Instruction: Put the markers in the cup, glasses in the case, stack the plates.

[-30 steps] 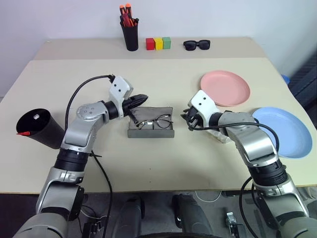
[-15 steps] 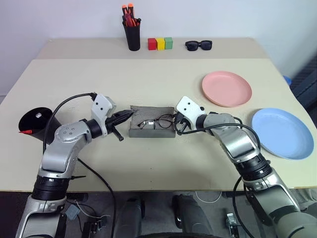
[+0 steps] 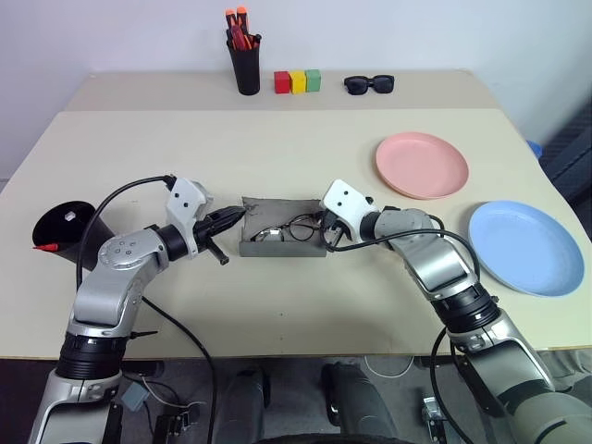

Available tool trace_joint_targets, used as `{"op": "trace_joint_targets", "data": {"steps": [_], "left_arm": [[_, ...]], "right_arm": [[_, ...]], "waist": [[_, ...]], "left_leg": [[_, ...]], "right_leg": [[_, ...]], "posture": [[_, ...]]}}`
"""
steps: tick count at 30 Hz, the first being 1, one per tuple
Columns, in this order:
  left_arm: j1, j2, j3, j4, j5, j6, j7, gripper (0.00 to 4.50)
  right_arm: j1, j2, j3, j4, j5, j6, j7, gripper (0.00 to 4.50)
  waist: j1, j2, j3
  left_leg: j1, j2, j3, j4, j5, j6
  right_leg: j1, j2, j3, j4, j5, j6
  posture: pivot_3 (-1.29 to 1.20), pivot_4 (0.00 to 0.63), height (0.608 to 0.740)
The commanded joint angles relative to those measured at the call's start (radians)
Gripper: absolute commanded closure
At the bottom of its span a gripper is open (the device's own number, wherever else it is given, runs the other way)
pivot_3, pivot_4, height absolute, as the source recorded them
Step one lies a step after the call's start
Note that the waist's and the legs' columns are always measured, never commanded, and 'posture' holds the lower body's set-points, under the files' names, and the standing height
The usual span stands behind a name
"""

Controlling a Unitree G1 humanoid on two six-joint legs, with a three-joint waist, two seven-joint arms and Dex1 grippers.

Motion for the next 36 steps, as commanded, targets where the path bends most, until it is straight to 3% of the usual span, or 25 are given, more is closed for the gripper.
{"op": "trace_joint_targets", "data": {"steps": [1,7,14,18,24,29,36], "left_arm": [[-0.064,-0.007,-0.009,-0.016,0.006,0.023,0.028,4.5],[-0.254,-0.064,-0.041,0.134,0.041,0.09,0.1,4.5],[-0.514,-0.144,-0.124,0.408,0.105,0.2,0.127,4.5],[-0.641,-0.182,-0.144,0.581,0.095,0.265,0.069,4.5],[-0.747,-0.165,-0.255,0.76,0.134,0.397,-0.083,4.5],[-0.748,-0.135,-0.302,0.758,0.144,0.424,-0.198,4.5],[-0.604,-0.037,-0.339,0.504,0.144,0.382,-0.291,4.5]], "right_arm": [[-0.004,-0.019,-0.03,-0.056,0.0,-0.017,0.011,4.48],[0.03,-0.088,-0.1,-0.192,0.042,0.007,0.051,4.48],[0.193,-0.185,-0.2,-0.47,0.106,-0.023,0.091,4.48],[0.304,-0.21,-0.274,-0.59,0.126,-0.008,0.069,4.48],[0.406,-0.221,-0.325,-0.689,0.149,0.041,0.037,4.48],[0.412,-0.218,-0.341,-0.704,0.155,0.063,0.011,4.48],[0.39,-0.226,-0.356,-0.65,0.162,0.05,-0.003,4.48]], "waist": [[0.001,0.0,0.0],[0.005,-0.001,0.0],[0.001,-0.001,0.0],[0.001,-0.001,0.0],[-0.003,-0.001,0.0],[-0.001,-0.001,0.0],[-0.002,-0.001,0.0]], "left_leg": [[0.0,0.0,0.0,0.0,0.0,0.0],[-0.001,-0.001,0.0,0.001,0.0,0.0],[-0.001,-0.001,-0.001,0.001,0.0,0.0],[-0.001,-0.001,-0.001,0.001,0.0,0.0],[0.0,-0.001,-0.001,0.001,0.0,0.001],[0.0,-0.001,-0.001,0.001,0.0,0.001],[0.0,-0.001,-0.001,0.001,0.0,0.001]], "right_leg": [[0.0,0.0,0.0,0.0,0.0,0.0],[0.001,0.0,0.0,0.0,0.0,0.001],[0.001,0.0,-0.001,0.0,0.0,0.001],[0.001,0.0,-0.001,0.0,0.0,0.001],[0.001,0.001,0.0,0.001,0.0,0.001],[0.001,0.001,0.0,0.001,0.0,0.001],[0.001,0.001,0.0,0.001,0.0,0.001]], "posture": [[0.0,0.15,0.74],[0.0,0.15,0.74],[0.0,0.15,0.74],[0.0,0.15,0.74],[0.0,0.15,0.74],[0.0,0.15,0.74],[0.0,0.15,0.74]]}}
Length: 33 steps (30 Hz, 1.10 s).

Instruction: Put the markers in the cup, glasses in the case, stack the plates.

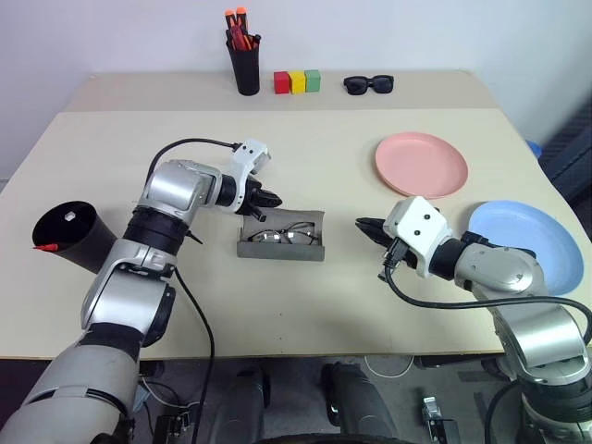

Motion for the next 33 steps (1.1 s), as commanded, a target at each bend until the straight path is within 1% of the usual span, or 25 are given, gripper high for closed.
{"op": "trace_joint_targets", "data": {"steps": [1,4,8,13,17,20,23,24,26,29,33], "left_arm": [[0.09,0.054,-0.006,-0.178,0.007,-0.058,-0.023,4.5],[0.204,0.059,0.057,-0.306,-0.012,-0.208,-0.006,4.5],[0.358,0.091,0.09,-0.462,-0.019,-0.337,-0.022,4.5],[0.495,0.12,0.109,-0.561,-0.003,-0.466,-0.012,4.5],[0.565,0.104,0.146,-0.587,-0.019,-0.54,0.018,4.5],[0.595,0.08,0.178,-0.598,-0.033,-0.611,0.038,4.5],[0.605,0.06,0.21,-0.614,-0.078,-0.591,0.047,4.5],[0.615,0.057,0.218,-0.63,-0.094,-0.591,0.044,4.5],[0.639,0.056,0.231,-0.671,-0.127,-0.58,0.042,4.5],[0.68,0.064,0.246,-0.726,-0.164,-0.555,0.044,4.5],[0.713,0.073,0.249,-0.757,-0.174,-0.547,0.06,4.5]], "right_arm": [[-0.027,-0.009,-0.033,0.021,0.007,-0.015,-0.018,4.48],[-0.046,-0.002,-0.038,0.067,0.007,-0.02,-0.033,4.48],[-0.082,0.014,-0.042,0.155,-0.004,-0.011,-0.073,4.48],[-0.161,0.017,-0.039,0.312,-0.034,0.009,-0.133,4.48],[-0.24,0.009,-0.022,0.479,-0.071,-0.008,-0.165,4.48],[-0.279,-0.005,0.004,0.584,-0.108,-0.063,-0.166,3.64],[-0.325,-0.028,0.071,0.717,-0.187,-0.173,-0.163,2.19],[-0.342,-0.031,0.093,0.764,-0.212,-0.213,-0.163,1.64],[-0.376,-0.028,0.126,0.863,-0.245,-0.291,-0.157,0.71],[-0.442,-0.006,0.154,1.04,-0.283,-0.403,-0.175,0.71],[-0.498,0.014,0.173,1.194,-0.318,-0.509,-0.189,0.71]], "waist": [[-0.001,0.0,0.0],[0.004,0.0,0.0],[0.008,0.0,0.0],[0.007,0.0,0.0],[0.006,0.0,0.0],[0.006,0.0,0.0],[0.005,0.0,0.0],[0.004,0.0,0.0],[0.0,0.0,0.0],[-0.002,0.0,0.0],[-0.001,0.0,0.0]], "left_leg": [[0.0,0.0,0.0,0.0,0.0,0.0],[0.0,0.0,0.0,0.0,0.0,0.0],[0.0,0.0,0.001,0.001,0.0,-0.001],[0.0,0.0,0.001,0.001,0.001,0.0],[0.0,0.0,0.002,0.001,0.001,0.001],[0.0,0.0,0.002,0.001,0.001,0.001],[0.0,0.0,0.002,0.001,0.002,0.001],[0.0,0.0,0.002,0.002,0.002,0.001],[0.0,0.0,0.003,0.002,0.002,0.001],[0.001,0.0,0.003,0.001,0.001,0.001],[0.001,0.0,0.003,0.001,0.002,0.001]], "right_leg": [[0.0,0.0,0.0,0.0,0.0,0.0],[0.0,0.0,0.001,0.0,0.0,0.0],[0.0,-0.001,0.001,0.0,0.0,0.0],[0.0,-0.001,0.001,0.0,0.0,0.0],[0.0,-0.001,0.001,0.0,0.0,0.0],[0.0,-0.001,0.001,0.0,0.0,0.0],[0.001,-0.001,0.001,0.0,0.0,0.0],[0.001,-0.001,0.001,0.0,0.0,0.0],[0.0,-0.001,0.001,0.0,0.0,0.0],[0.0,-0.001,0.001,0.0,0.0,0.0],[0.0,-0.001,0.001,0.001,0.0,0.0]], "posture": [[0.0,0.15,0.74],[0.0,0.15,0.74],[0.0,0.15,0.74],[0.0,0.15,0.74],[0.0,0.15,0.74],[0.0,0.15,0.74],[0.0,0.15,0.74],[0.0,0.15,0.74],[0.0,0.15,0.74],[0.0,0.15,0.74],[0.0,0.15,0.74]]}}
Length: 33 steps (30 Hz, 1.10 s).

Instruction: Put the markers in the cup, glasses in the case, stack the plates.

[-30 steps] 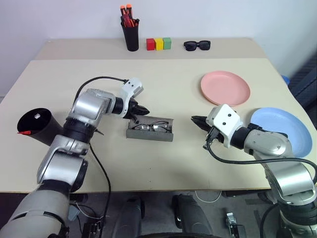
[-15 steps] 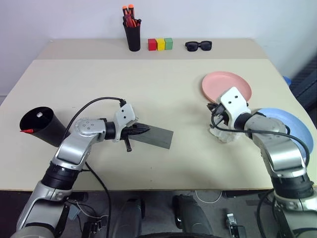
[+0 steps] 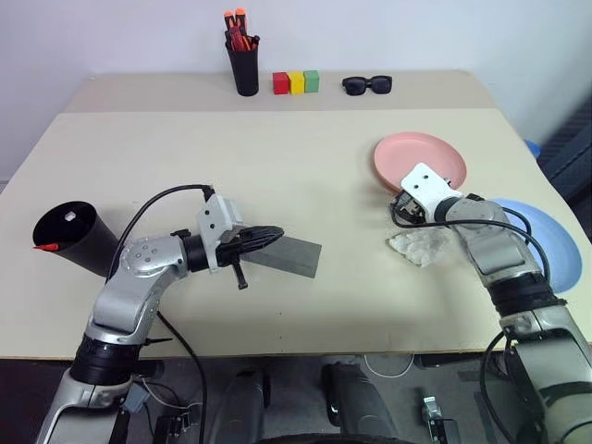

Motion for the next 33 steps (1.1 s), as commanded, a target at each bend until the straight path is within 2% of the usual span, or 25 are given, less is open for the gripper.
{"op": "trace_joint_targets", "data": {"steps": [1,3,8,9,13,17,19,25,28,30,33], "left_arm": [[0.023,0.008,0.024,-0.056,-0.018,-0.003,0.019,4.5],[0.031,0.002,0.026,-0.064,-0.014,-0.013,0.037,4.5],[0.023,-0.029,0.032,-0.076,-0.036,-0.001,0.083,4.5],[0.023,-0.033,0.031,-0.08,-0.038,0.0,0.086,4.5],[0.031,-0.041,0.02,-0.088,-0.041,-0.002,0.093,4.5],[0.035,-0.058,-0.017,-0.12,-0.073,0.014,0.076,4.5],[0.03,-0.066,-0.047,-0.132,-0.082,0.022,0.061,4.5],[-0.007,-0.111,-0.163,-0.134,-0.097,0.028,-0.005,4.5],[-0.032,-0.137,-0.217,-0.114,-0.081,0.006,-0.038,4.5],[-0.049,-0.149,-0.248,-0.094,-0.067,-0.011,-0.063,4.5],[-0.075,-0.165,-0.264,-0.06,-0.065,-0.026,-0.086,4.5]], "right_arm": [[-0.061,0.012,0.011,0.115,-0.04,-0.113,-0.018,0.94],[-0.081,0.018,0.02,0.169,-0.059,-0.155,-0.025,1.57],[-0.102,0.026,0.026,0.202,-0.079,-0.218,-0.017,4.13],[-0.097,0.025,0.024,0.191,-0.082,-0.223,-0.016,4.42],[-0.059,-0.001,0.02,0.111,-0.112,-0.238,-0.024,4.42],[0.048,-0.076,-0.059,-0.151,-0.097,-0.142,0.006,4.42],[0.126,-0.128,-0.123,-0.324,-0.069,-0.065,0.05,4.42],[0.473,-0.261,-0.435,-0.829,0.065,0.253,0.227,4.42],[0.673,-0.29,-0.574,-0.968,0.078,0.348,0.292,4.42],[0.786,-0.292,-0.634,-1.003,0.06,0.36,0.301,4.42],[0.854,-0.265,-0.676,-1.014,0.081,0.383,0.291,4.42]], "waist": [[0.0,0.0,0.0],[0.0,0.0,0.0],[0.002,0.0,0.0],[0.002,0.0,0.0],[0.001,0.0,0.0],[0.007,0.0,0.0],[0.012,0.001,0.0],[0.012,0.001,0.0],[0.011,0.001,0.0],[0.008,0.001,0.0],[-0.001,0.002,-0.001]], "left_leg": [[0.0,0.0,0.0,0.0,0.0,0.0],[0.0,0.0,0.0,0.0,0.0,0.0],[0.0,0.0,0.0,0.0,0.0,0.0],[0.0,0.0,0.0,0.0,0.0,0.0],[0.0,0.0,0.0,0.0,0.0,0.0],[0.0,0.0,0.0,0.0,0.0,0.0],[-0.001,-0.001,-0.001,0.0,0.0,0.0],[0.0,-0.001,-0.002,0.0,0.0,0.0],[0.005,0.0,-0.002,0.0,0.0,0.0],[0.014,0.0,-0.001,-0.002,0.0,0.0],[0.018,0.0,0.003,-0.002,0.0,0.001]], "right_leg": [[0.0,0.0,0.0,0.0,0.0,0.0],[0.0,0.0,0.0,0.0,0.0,0.0],[0.0,0.0,0.0,0.0,0.0,0.0],[0.0,0.0,0.0,0.0,0.0,0.0],[0.0,0.0,0.0,0.0,0.0,0.0],[0.0,0.0,0.0,0.0,0.0,0.0],[0.0,-0.001,0.0,0.0,0.0,0.0],[0.003,0.0,0.0,-0.001,0.0,0.0],[0.008,0.0,-0.001,-0.002,0.0,0.0],[0.016,0.0,0.0,-0.006,-0.001,-0.001],[0.02,0.0,0.003,-0.007,-0.003,-0.004]], "posture": [[0.0,0.15,0.74],[0.0,0.15,0.74],[0.0,0.15,0.74],[0.0,0.15,0.74],[0.0,0.15,0.74],[0.0,0.15,0.74],[0.0,0.15,0.74],[0.0,0.15,0.74],[0.0,0.15,0.74],[0.0,0.15,0.74],[0.0,0.15,0.74]]}}
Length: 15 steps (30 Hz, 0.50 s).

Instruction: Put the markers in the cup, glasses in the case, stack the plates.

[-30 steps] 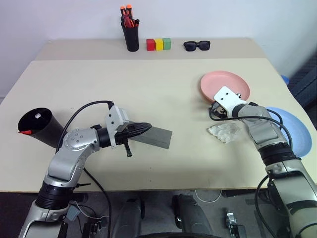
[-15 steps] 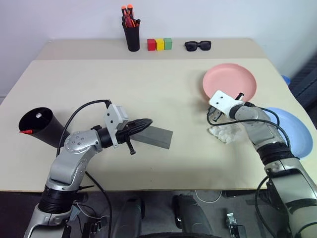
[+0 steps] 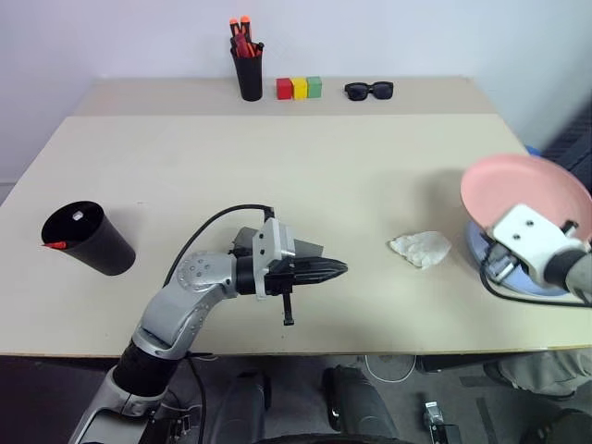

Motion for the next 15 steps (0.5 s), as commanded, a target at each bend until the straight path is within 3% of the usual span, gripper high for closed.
{"op": "trace_joint_targets", "data": {"steps": [1,5,9,15], "left_arm": [[-0.034,-0.018,-0.014,0.027,0.005,-0.038,-0.027,4.5],[-0.046,-0.02,-0.013,0.062,0.023,-0.07,-0.043,4.5],[-0.027,-0.012,-0.005,0.058,0.034,-0.082,-0.039,4.5],[0.0,0.001,0.021,0.047,0.046,-0.085,0.003,4.5]], "right_arm": [[0.027,0.01,-0.075,-0.037,0.008,0.01,-0.017,4.16],[0.04,-0.003,-0.063,-0.019,0.002,0.001,-0.027,2.6],[-0.013,-0.002,-0.035,-0.019,0.017,-0.011,-0.042,0.58],[-0.109,0.039,0.027,-0.062,0.154,0.025,0.003,0.58]], "waist": [[-0.001,0.0,0.0],[0.002,0.0,0.0],[0.004,0.0,0.0],[0.007,0.0,0.0]], "left_leg": [[0.001,0.0,0.001,0.0,0.001,0.001],[0.001,0.0,0.001,0.001,0.002,0.003],[-0.001,0.0,0.001,0.001,0.002,0.003],[-0.001,0.0,0.0,0.0,0.002,0.003]], "right_leg": [[0.0,0.0,0.001,0.0,0.0,0.0],[0.0,0.0,0.001,0.0,0.0,0.001],[-0.001,0.0,0.001,0.0,0.001,-0.001],[-0.001,0.0,0.001,0.0,0.001,-0.001]], "posture": [[0.0,0.15,0.74],[0.0,0.15,0.74],[0.0,0.15,0.74],[0.0,0.15,0.74]]}}
